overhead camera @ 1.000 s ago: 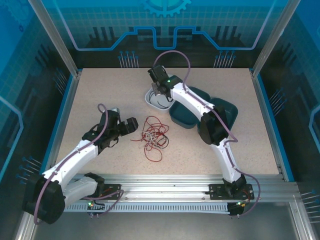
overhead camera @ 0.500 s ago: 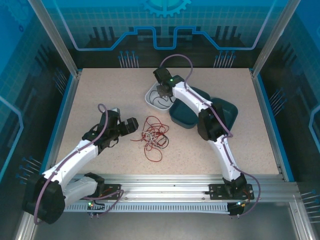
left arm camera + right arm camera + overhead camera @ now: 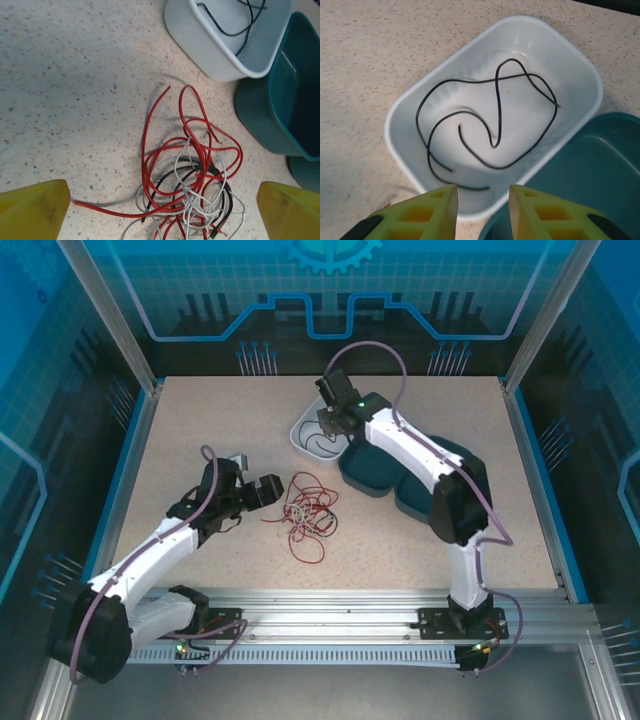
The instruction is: Untangle the cables
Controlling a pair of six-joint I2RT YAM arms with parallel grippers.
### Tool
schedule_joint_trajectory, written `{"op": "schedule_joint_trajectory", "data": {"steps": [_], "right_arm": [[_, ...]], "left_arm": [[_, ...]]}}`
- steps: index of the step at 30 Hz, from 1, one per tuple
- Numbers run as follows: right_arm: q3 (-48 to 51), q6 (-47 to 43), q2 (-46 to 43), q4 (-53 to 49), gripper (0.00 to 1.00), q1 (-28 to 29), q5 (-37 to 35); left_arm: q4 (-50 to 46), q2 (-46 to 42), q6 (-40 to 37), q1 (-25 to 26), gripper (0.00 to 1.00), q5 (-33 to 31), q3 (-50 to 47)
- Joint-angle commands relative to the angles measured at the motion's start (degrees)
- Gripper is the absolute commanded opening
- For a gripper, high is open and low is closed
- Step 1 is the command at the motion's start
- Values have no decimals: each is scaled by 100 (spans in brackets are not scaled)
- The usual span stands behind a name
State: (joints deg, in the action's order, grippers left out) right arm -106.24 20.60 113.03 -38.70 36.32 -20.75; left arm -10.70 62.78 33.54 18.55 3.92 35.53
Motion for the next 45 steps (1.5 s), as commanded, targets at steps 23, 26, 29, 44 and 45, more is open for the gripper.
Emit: {"op": "schedule_joint_trajectory", "data": {"steps": [23,26,29,44,45], "right_arm": [[4468,2583,-2293,574,31,1285,588],[4477,2641,-2095,657,31,1373,714],[4340,2629,-1807,675,31,1425,940],[3458,2466,-665,355,31,1589,963],[3405,2464,-617,293,31,1588,888]], "left_arm": [[67,2447,-254,1088,51,-184,914],[-38,2346,-141,1086,33,-504,777],[-182,2102,-53,1073,19,-808,650],[-461,1481,143,1043,24,-1130,183],[-438,1482,153,1040,26,-1110,180]]}}
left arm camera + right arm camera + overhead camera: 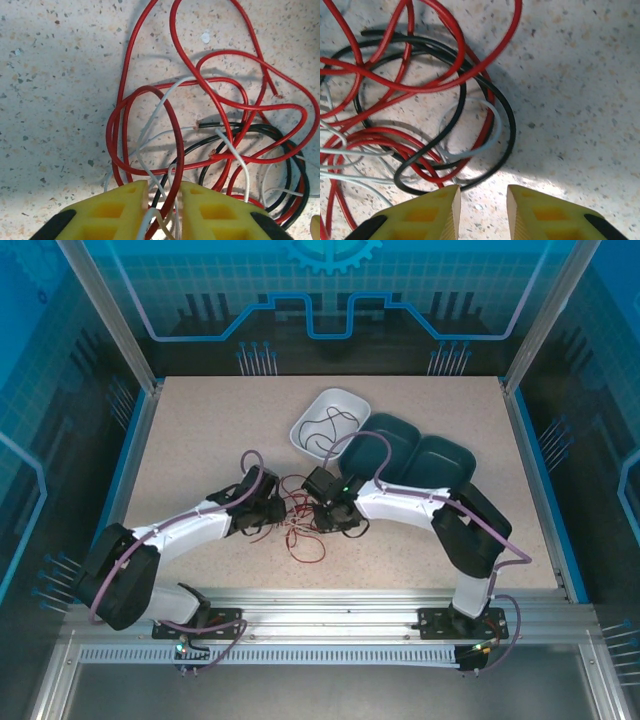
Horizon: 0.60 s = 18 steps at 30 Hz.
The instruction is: Untangle the cables
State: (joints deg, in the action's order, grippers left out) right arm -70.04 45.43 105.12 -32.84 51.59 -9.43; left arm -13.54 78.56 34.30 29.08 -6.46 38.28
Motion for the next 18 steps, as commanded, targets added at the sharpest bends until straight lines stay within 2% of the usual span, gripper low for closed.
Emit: {"op": "schedule_joint_trajectory", "data": {"steps": [1,11,18], "right_arm": [[-241,-25,207,-319,31,61,-297],[-212,16,391,-252,27,-1,-402],[-361,-24,618,-220,28,-79,-561]], "left_arm": [[-136,-87,85,-17,27,-63,-93],[-5,44,120,-17,28,140,-41],[70,68,147,-12,29,210,-49]]}}
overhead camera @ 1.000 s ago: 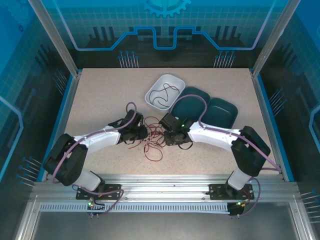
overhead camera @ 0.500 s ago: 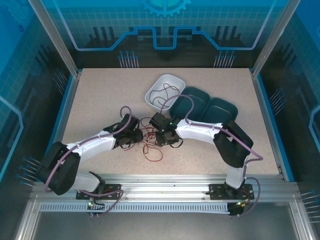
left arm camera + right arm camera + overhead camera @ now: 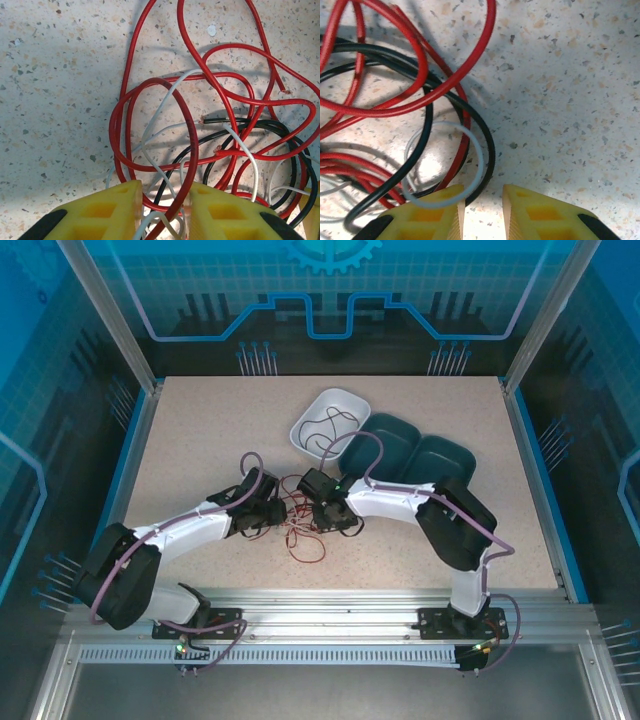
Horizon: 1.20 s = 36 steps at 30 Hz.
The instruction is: Untangle the cables
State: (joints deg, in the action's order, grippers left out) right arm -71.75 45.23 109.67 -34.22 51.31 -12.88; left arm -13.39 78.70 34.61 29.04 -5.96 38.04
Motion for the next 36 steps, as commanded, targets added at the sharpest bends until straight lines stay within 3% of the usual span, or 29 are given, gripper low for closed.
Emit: {"op": "schedule_joint_trajectory", "data": {"steps": [1,10,16,21,36], "right_arm": [[-230,-6,206,-110,28,-60,-258],[-423,-177,507,-108,23,-150,-402],[-451,-276,521,-31,11,-233,-384],[-536,-305,371,-392,0,-248,-792],[-331,-223,-958,-1167,0,-192,-1967]], "left_arm": [[60,75,126,-5,29,178,-20],[117,102,156,-8,29,183,-43],[126,85,170,-8,29,157,-69],[56,41,166,-13,29,-21,-80],[39,-33,151,-237,19,-301,-187]]}}
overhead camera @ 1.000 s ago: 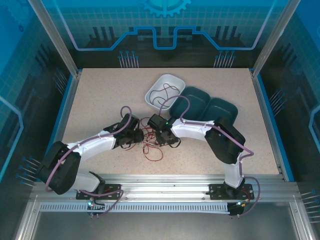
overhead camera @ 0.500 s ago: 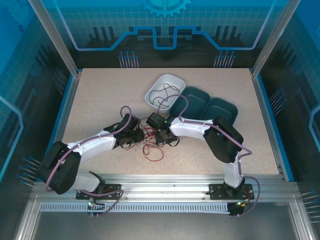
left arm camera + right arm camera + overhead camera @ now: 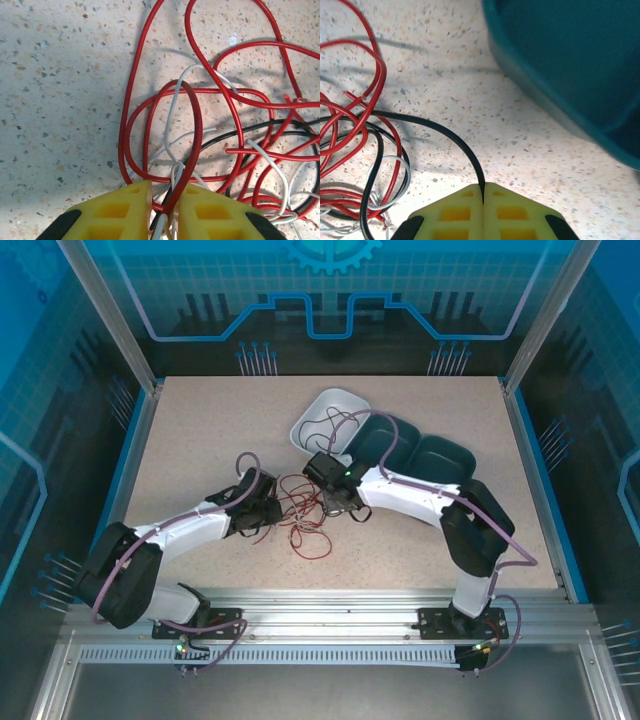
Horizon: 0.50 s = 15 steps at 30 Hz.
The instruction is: Untangle the cables
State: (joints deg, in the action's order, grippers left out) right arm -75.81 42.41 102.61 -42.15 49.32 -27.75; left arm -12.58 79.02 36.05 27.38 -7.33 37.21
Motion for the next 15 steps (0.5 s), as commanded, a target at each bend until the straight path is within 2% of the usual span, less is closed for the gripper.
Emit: {"op": "schedule_joint_trajectory", "data": {"steps": [1,8,15], "right_arm": [[77,86,-336,-428,0,15,-560],[187,136,-1006,-509,0,99,-1032],[268,-124,-1693,-288,0,217,-1207]], "left_arm": [[-60,-66,0,-84,18,-172,-113],[-139,-120,-28,-167,16,-273,-135],[-140,-140,-39,-215,15,-277,-153]]}}
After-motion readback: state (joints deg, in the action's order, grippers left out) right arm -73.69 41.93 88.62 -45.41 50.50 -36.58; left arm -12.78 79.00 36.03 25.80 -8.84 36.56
